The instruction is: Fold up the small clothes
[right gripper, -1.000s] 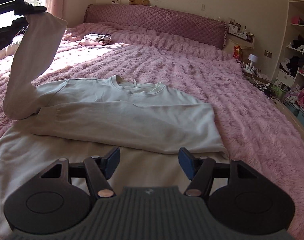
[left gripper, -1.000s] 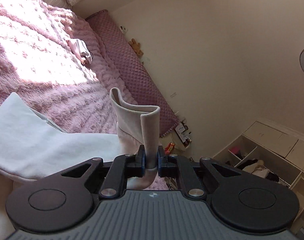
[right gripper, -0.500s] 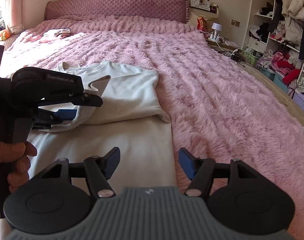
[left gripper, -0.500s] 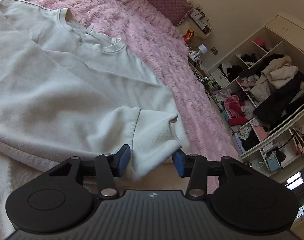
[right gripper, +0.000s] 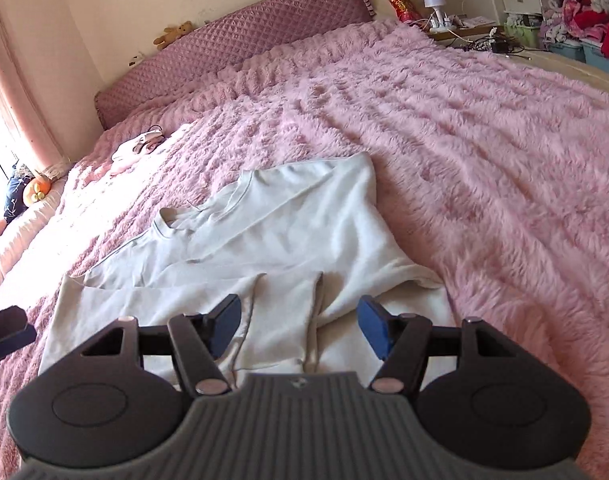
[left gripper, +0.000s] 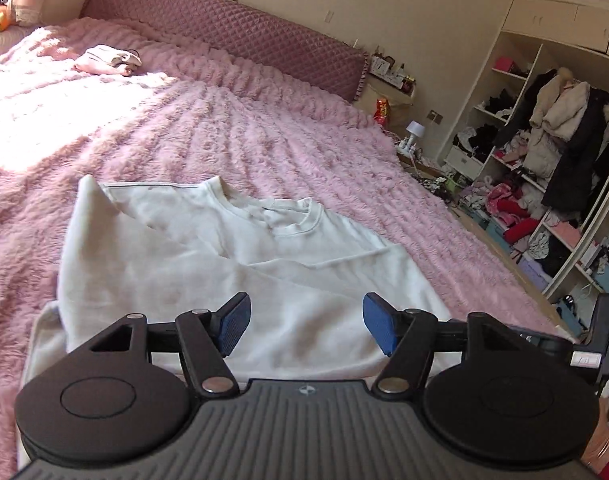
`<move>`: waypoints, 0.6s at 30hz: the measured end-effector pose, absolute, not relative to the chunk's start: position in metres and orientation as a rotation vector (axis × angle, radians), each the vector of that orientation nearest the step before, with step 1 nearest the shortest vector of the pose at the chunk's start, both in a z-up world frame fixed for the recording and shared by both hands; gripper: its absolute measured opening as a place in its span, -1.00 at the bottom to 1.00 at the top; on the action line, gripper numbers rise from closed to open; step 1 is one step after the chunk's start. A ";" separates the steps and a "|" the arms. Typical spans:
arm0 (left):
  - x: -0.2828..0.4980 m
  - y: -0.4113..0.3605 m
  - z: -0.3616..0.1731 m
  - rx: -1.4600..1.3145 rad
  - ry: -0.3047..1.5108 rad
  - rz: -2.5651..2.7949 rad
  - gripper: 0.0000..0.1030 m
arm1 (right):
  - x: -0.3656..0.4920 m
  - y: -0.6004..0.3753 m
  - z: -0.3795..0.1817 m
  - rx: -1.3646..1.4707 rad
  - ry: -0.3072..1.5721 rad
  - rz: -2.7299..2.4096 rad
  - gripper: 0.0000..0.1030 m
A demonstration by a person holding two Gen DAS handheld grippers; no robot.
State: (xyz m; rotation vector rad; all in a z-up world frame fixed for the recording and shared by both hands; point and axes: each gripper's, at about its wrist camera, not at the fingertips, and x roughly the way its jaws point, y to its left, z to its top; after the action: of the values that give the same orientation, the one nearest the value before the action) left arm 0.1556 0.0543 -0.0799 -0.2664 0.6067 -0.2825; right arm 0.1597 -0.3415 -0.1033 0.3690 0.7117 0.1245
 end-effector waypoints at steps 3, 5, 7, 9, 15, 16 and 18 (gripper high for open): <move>0.145 0.091 -0.088 -0.123 0.659 -0.132 0.49 | 0.183 -0.334 -0.116 0.387 0.727 0.114 0.20; 0.145 0.114 -0.095 -0.055 0.692 -0.044 0.49 | 0.198 -0.330 -0.127 0.384 0.744 0.096 0.21; 0.151 0.128 -0.101 -0.008 0.723 0.009 0.49 | 0.209 -0.329 -0.135 0.388 0.770 0.093 0.21; 0.160 0.133 -0.109 0.061 0.745 0.031 0.49 | 0.213 -0.329 -0.141 0.402 0.780 0.097 0.17; 0.181 0.117 -0.134 0.321 0.756 -0.034 0.43 | 0.212 -0.323 -0.140 0.358 0.786 0.107 -0.52; 0.182 0.111 -0.134 0.357 0.747 -0.053 0.43 | 0.212 -0.322 -0.139 0.353 0.785 0.110 -0.79; 0.185 0.097 -0.139 0.443 0.727 -0.087 0.39 | 0.211 -0.321 -0.139 0.349 0.785 0.116 -0.91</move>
State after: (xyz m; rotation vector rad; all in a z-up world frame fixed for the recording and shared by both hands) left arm 0.1854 0.0972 -0.1390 0.4429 0.7270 -0.0868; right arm 0.2108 -0.3211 -0.1388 0.3490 0.7853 0.1164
